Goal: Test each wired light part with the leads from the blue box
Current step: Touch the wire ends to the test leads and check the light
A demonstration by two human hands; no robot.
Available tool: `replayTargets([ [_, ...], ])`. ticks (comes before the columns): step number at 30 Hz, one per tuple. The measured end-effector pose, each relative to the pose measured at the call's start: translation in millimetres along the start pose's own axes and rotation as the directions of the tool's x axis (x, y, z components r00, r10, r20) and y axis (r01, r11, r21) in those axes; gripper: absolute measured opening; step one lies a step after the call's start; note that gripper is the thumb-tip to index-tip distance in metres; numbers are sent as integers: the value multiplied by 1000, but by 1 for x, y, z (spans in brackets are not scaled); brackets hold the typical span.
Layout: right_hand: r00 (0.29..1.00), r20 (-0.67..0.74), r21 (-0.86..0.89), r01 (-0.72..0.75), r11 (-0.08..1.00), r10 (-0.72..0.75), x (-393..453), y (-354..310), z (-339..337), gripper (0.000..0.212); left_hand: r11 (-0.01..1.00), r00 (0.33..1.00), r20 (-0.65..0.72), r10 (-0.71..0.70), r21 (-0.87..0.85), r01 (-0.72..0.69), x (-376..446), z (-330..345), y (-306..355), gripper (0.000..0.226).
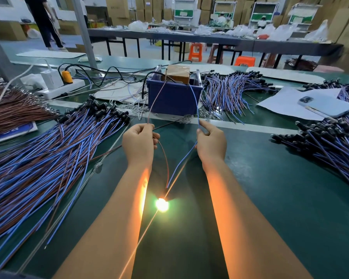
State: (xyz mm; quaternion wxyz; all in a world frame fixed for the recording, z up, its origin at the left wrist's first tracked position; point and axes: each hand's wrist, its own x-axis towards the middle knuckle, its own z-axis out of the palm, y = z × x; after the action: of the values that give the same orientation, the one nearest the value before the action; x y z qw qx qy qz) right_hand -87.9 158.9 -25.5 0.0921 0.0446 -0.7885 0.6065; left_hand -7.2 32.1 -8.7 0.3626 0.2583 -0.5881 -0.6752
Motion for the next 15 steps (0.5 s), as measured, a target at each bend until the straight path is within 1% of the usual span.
replayTargets([
  [10,1000,-18,-1,19,1000,-19,0,1,0,33,1000,1000,-13,1,-3,-1,-1,0,1,15],
  [15,1000,5,2,26,1000,-26,0,0,-1,35,1000,1000,-10,-6,-12,6,-1,1,2,15],
])
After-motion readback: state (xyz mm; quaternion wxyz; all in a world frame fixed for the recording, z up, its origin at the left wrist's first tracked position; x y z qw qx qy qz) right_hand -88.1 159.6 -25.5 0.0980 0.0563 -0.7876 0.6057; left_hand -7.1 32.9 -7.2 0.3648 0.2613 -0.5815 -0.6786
